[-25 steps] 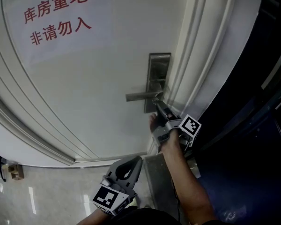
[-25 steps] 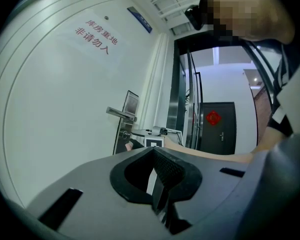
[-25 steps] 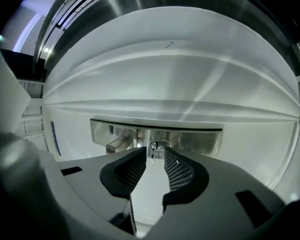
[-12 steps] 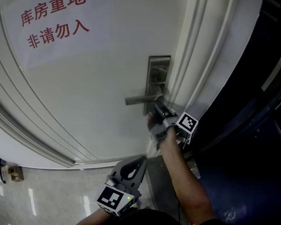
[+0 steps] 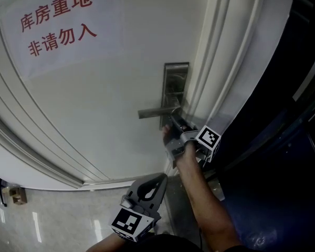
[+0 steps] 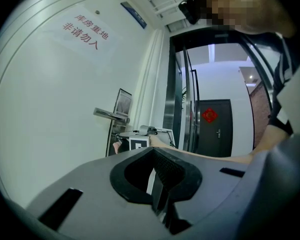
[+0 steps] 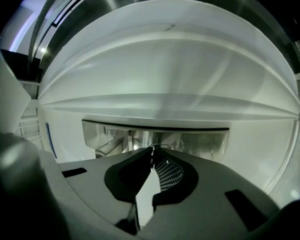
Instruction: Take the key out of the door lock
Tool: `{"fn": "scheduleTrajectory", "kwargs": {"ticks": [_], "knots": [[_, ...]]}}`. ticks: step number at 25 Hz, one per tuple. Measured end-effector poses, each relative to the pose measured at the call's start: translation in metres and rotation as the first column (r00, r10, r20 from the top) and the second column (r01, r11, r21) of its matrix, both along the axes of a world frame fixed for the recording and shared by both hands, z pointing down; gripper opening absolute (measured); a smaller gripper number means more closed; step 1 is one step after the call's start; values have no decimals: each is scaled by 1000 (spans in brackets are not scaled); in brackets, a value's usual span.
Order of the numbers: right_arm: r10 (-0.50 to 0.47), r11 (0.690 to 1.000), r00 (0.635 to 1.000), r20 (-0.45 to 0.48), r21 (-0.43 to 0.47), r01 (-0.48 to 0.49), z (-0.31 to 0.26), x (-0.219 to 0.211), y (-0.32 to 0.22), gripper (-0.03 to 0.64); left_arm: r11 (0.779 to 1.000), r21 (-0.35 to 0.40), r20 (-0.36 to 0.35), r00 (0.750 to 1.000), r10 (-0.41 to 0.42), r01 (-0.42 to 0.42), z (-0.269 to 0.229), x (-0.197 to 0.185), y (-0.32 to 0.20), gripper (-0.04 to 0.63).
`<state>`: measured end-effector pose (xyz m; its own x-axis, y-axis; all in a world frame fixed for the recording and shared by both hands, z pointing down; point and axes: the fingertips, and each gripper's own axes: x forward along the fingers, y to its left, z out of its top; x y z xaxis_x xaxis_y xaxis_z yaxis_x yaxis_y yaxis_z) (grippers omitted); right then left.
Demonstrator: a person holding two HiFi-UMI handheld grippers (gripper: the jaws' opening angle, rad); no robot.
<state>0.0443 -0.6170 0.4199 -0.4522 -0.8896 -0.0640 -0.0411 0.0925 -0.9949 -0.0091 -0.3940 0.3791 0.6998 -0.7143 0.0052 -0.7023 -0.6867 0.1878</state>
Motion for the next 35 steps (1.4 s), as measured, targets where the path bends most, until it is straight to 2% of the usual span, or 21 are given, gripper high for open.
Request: {"fn": "scheduleTrajectory", "kwargs": {"ticks": [19,35], "knots": [[-17,1000,1000,-11,-21,17,7,8,16,20,1000,10,0,1000,1,-1,-3,6,14,5],[-47,999,999,-7,-18,47,9,15,67,20,1000,26,6,1000,4,-4,-9,21,44,5]]}}
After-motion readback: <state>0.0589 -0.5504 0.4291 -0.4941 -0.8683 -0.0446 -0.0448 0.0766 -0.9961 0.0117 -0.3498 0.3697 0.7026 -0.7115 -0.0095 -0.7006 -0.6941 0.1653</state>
